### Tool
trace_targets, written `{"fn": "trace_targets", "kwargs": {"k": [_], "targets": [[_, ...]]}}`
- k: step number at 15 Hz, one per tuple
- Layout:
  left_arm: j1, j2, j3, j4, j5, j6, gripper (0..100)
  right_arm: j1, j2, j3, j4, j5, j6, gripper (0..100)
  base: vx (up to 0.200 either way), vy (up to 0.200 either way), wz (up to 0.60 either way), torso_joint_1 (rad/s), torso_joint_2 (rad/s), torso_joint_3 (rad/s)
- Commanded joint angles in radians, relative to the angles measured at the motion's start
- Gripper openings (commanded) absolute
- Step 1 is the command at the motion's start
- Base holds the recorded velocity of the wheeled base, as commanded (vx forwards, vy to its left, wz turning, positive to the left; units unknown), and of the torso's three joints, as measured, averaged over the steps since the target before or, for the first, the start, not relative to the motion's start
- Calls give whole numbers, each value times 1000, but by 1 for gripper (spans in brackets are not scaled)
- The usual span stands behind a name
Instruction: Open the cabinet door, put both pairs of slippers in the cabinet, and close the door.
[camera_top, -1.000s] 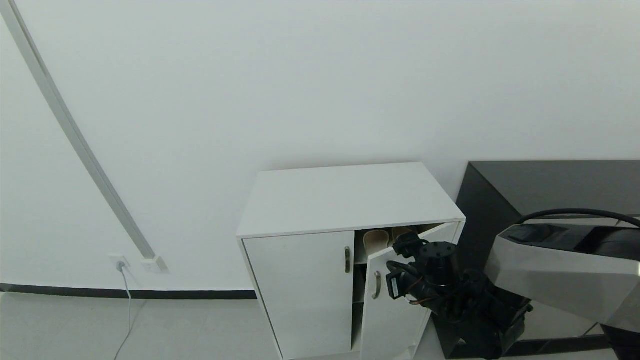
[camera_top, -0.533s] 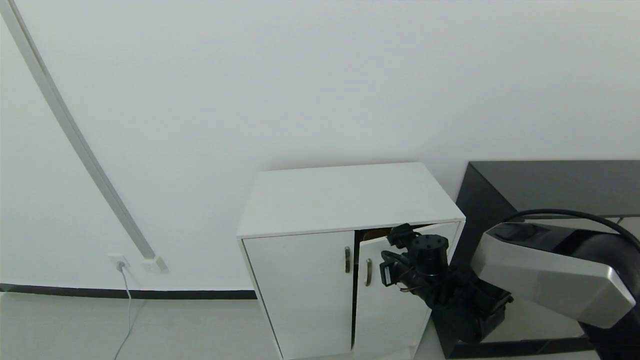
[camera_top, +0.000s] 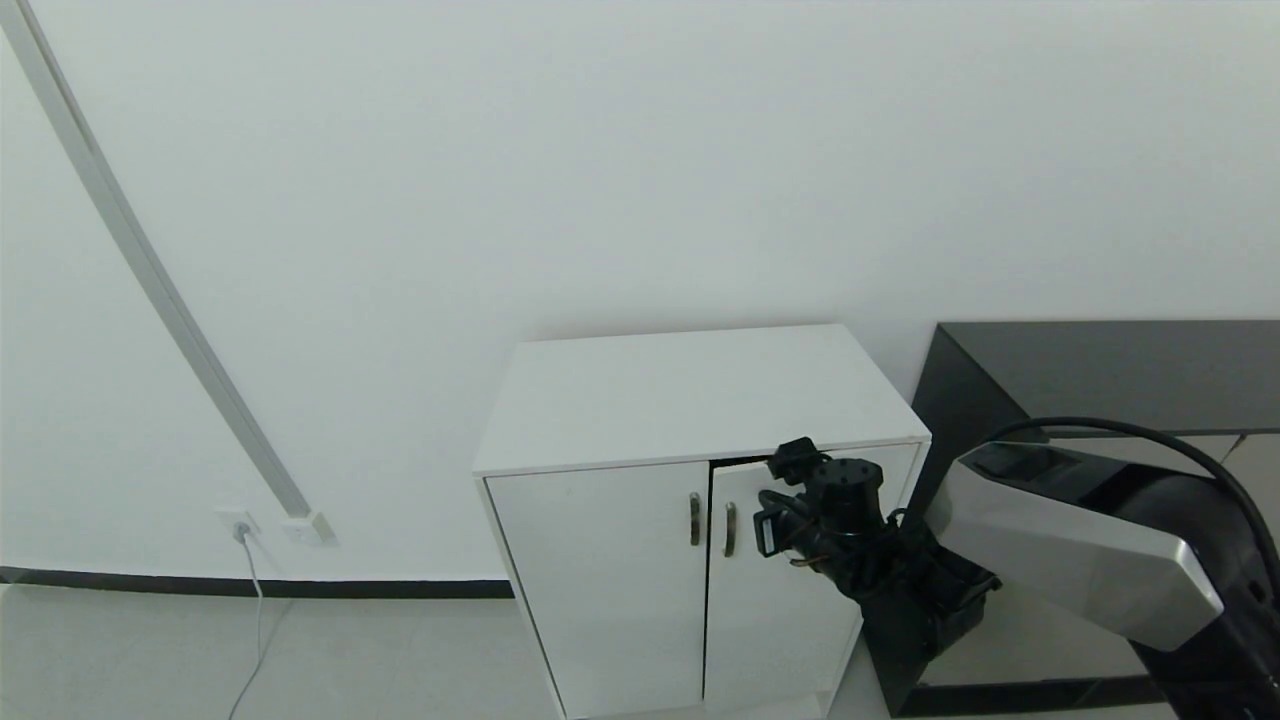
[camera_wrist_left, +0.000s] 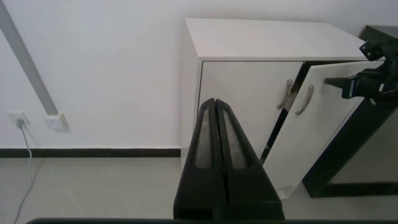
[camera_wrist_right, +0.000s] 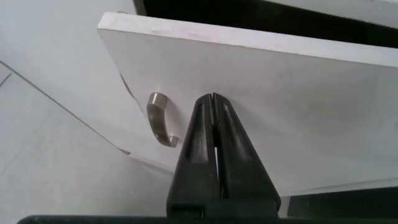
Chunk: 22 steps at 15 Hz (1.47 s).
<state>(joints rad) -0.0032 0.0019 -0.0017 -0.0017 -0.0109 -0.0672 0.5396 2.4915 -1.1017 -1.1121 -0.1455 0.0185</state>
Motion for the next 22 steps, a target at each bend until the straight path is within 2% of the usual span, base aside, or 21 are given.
{"fn": "trace_targets", "kwargs": {"k": [1, 9, 15, 18, 22], "targets": [[0, 0, 0, 0, 0, 0, 0, -7, 14, -29, 6, 0, 0, 0, 0, 0, 0, 0, 0, 0], [0, 0, -1, 0, 0, 0, 0, -21, 43, -112, 49, 0, 0, 0, 0, 0, 0, 0, 0, 0], [0, 0, 0, -1, 0, 0, 0, -16, 29, -90, 51, -9, 1, 0, 0, 0, 0, 0, 0, 0], [0, 0, 0, 0, 0, 0, 0, 17, -85, 63, -15, -39, -3, 0, 0, 0, 0, 0, 0, 0], [0, 0, 0, -1, 0, 0, 0, -12, -341, 421, -143, -49, -3, 0, 0, 0, 0, 0, 0, 0]]}}
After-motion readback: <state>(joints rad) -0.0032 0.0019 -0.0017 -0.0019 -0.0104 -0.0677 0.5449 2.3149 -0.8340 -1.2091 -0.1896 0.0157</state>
